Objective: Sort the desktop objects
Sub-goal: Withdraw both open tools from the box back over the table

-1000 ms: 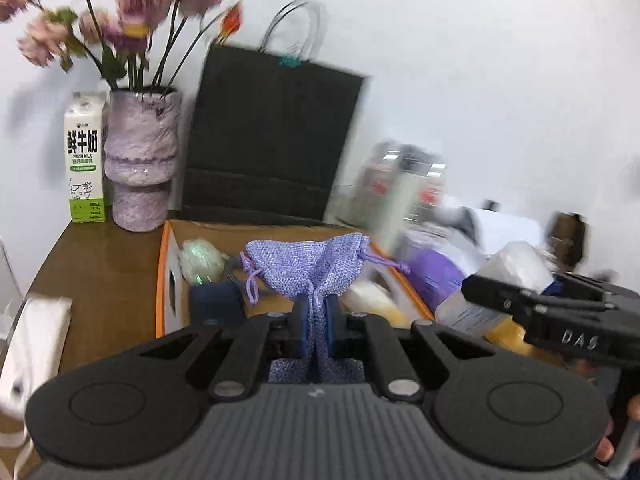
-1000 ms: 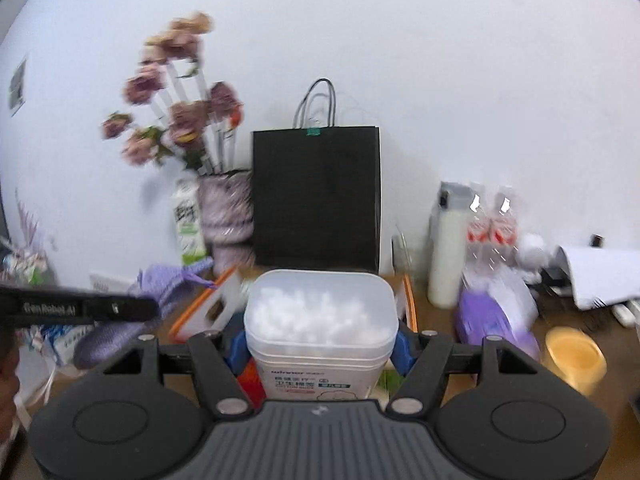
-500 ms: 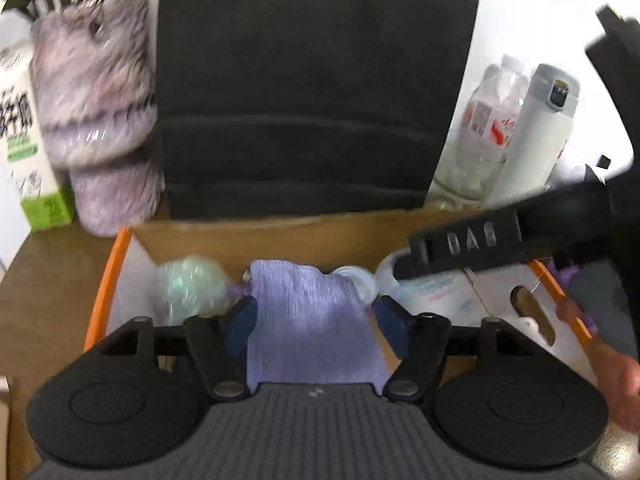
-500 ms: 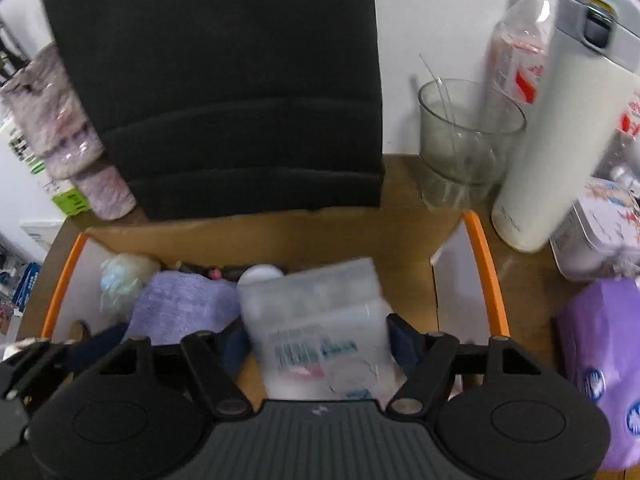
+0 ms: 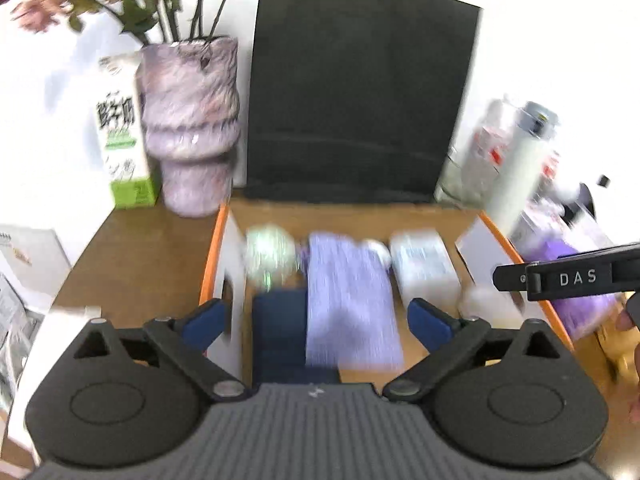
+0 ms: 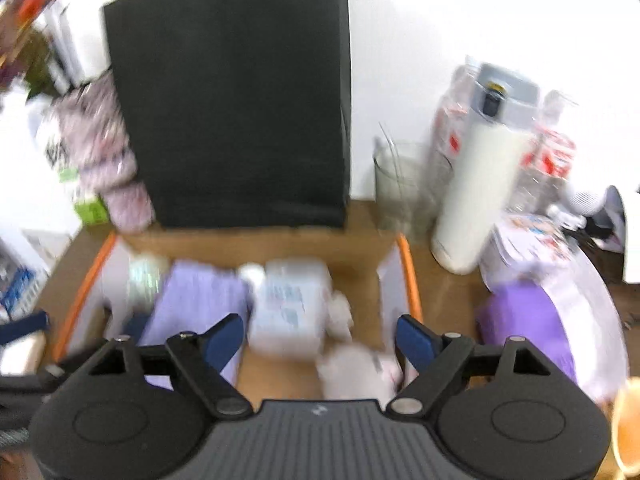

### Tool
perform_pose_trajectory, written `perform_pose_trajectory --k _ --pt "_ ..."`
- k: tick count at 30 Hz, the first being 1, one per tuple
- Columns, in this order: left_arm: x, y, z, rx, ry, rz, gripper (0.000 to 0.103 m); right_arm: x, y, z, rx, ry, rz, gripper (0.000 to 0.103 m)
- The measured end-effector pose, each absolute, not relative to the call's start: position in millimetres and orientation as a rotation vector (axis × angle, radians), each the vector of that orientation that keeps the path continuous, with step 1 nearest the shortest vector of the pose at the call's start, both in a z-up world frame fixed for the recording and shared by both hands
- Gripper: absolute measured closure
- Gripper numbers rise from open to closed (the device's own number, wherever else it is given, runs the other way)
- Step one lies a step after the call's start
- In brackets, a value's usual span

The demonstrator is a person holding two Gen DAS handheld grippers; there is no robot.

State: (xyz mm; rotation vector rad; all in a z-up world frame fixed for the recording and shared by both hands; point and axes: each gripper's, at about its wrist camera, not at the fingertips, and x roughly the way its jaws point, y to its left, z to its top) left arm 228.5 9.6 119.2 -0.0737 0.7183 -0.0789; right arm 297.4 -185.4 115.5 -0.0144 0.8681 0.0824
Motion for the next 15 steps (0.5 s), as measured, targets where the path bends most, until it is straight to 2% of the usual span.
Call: perform_pose_trajectory --k 5,8,11,15 --pt "152 6 96 -0.118 0.763 -0.133 0.001 202 -176 94 -0.11 0.802 0.104 0.019" --pt "100 2 86 -0.098 0.732 -0.163 0.0 139 -169 79 -0.134 0.76 0.116 0.018" --pt "53 3 73 -0.079 0.71 -0.171 0.0 87 -166 67 -0.114 0.732 0.12 0.014" --pt "0 6 55 -0.091 0.696 -0.178 0.0 23 -163 45 -0.067 0.743 0.143 0.014"
